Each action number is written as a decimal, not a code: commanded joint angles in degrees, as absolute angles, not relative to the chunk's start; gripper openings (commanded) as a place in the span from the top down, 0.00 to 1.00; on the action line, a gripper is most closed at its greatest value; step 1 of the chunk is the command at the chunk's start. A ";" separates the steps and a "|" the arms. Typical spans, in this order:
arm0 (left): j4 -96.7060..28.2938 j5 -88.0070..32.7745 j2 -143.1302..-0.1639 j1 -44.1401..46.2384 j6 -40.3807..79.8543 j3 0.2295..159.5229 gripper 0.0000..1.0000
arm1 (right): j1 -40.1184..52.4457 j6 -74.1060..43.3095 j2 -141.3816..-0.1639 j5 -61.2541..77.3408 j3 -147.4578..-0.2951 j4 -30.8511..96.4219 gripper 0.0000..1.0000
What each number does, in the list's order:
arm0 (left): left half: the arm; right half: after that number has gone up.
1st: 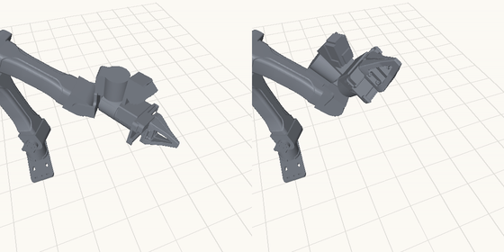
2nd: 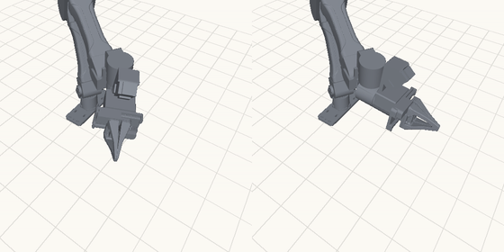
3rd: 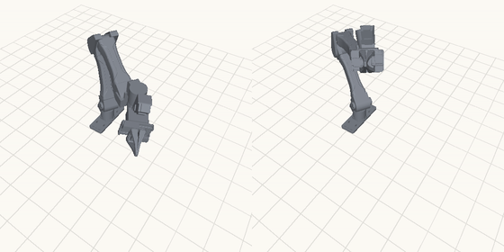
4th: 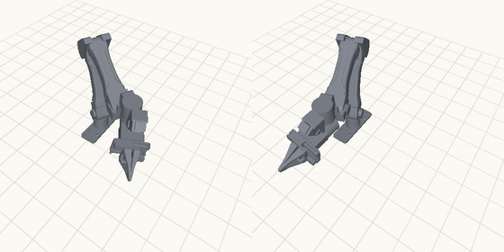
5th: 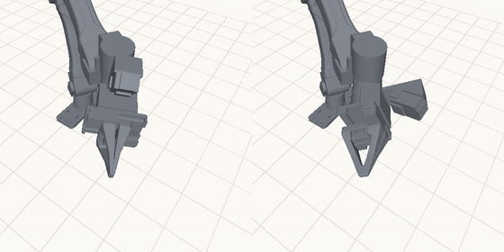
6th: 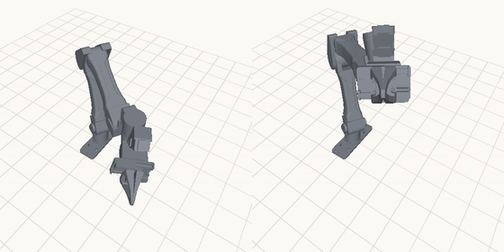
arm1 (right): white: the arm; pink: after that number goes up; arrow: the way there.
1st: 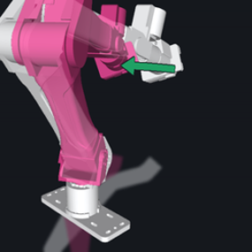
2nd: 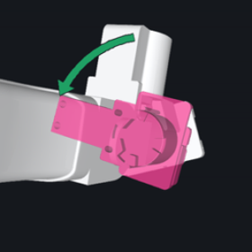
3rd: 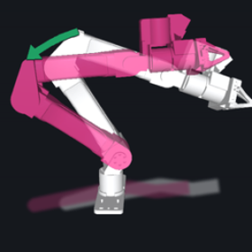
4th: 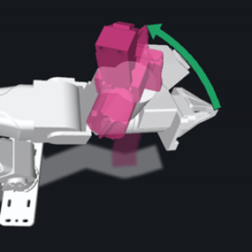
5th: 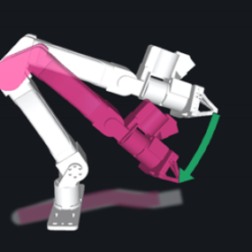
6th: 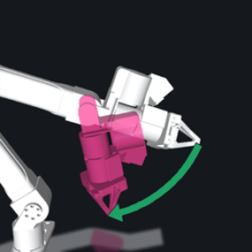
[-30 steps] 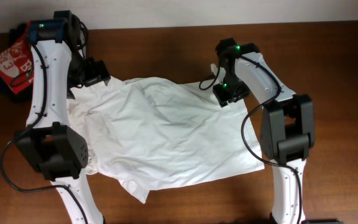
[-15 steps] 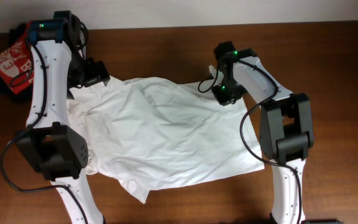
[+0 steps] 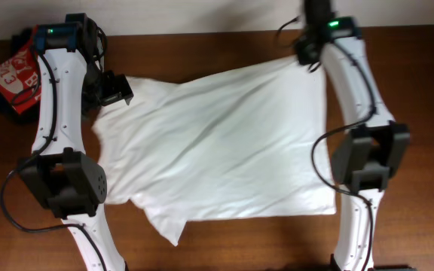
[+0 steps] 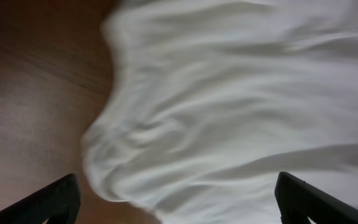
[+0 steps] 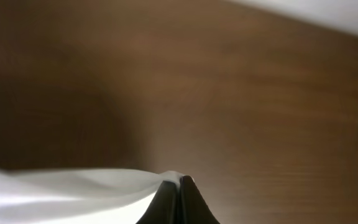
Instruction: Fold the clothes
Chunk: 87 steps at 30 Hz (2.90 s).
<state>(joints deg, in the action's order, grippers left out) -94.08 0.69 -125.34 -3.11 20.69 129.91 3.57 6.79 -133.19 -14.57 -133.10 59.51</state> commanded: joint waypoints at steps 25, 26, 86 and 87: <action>-96.73 -0.08 -90.76 8.64 23.31 106.10 0.01 | -6.39 -15.09 -112.03 -3.11 -136.84 97.34 0.01; -96.73 -0.56 -89.12 8.64 23.31 103.53 0.01 | -6.39 -15.09 -110.67 -1.85 -136.07 97.34 0.01; -59.24 -9.23 -96.01 27.38 31.68 51.68 0.33 | 5.67 -12.47 -92.33 9.91 -91.29 86.72 0.01; -57.45 -9.21 -96.03 27.38 31.68 50.89 0.36 | 5.67 -12.47 -92.33 9.91 -91.26 86.74 0.01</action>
<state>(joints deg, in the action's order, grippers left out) -59.88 -8.25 -96.07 27.18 32.34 52.29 5.15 -13.02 -92.95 9.41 -91.57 86.67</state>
